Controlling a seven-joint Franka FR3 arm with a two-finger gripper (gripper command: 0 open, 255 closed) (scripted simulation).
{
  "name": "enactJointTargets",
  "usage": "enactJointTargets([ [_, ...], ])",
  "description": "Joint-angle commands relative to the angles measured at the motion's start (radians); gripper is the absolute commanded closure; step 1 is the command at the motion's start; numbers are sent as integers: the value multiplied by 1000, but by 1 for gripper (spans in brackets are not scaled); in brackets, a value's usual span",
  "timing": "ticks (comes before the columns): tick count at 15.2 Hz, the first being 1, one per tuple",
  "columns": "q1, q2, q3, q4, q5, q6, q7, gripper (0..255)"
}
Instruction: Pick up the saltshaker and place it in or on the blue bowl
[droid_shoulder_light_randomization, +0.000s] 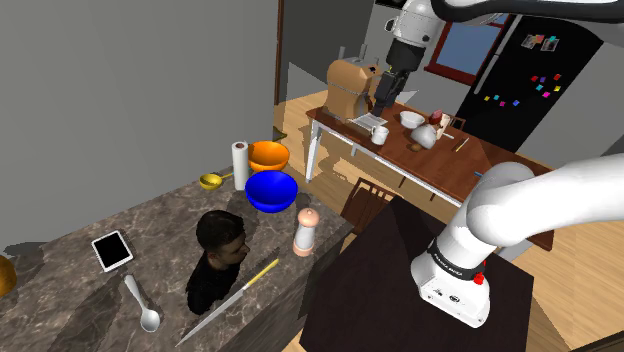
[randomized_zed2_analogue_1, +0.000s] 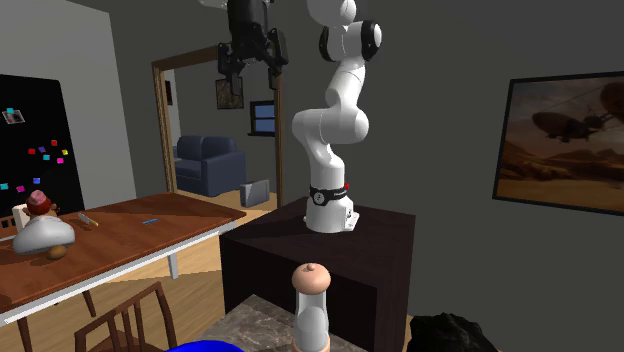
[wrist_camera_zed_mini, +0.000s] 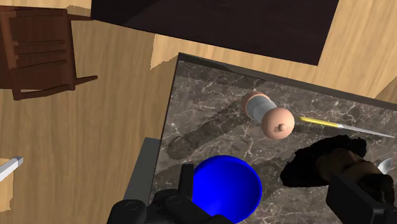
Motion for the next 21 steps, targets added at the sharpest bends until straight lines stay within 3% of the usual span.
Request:
enactJointTargets([
  [1, 0, 0, 0, 0, 0, 0, 0, 0],
  [11, 36, 86, 160, -233, 77, 340, 196, 0],
  [21, 50, 393, 341, -306, 108, 734, 421, 0],
])
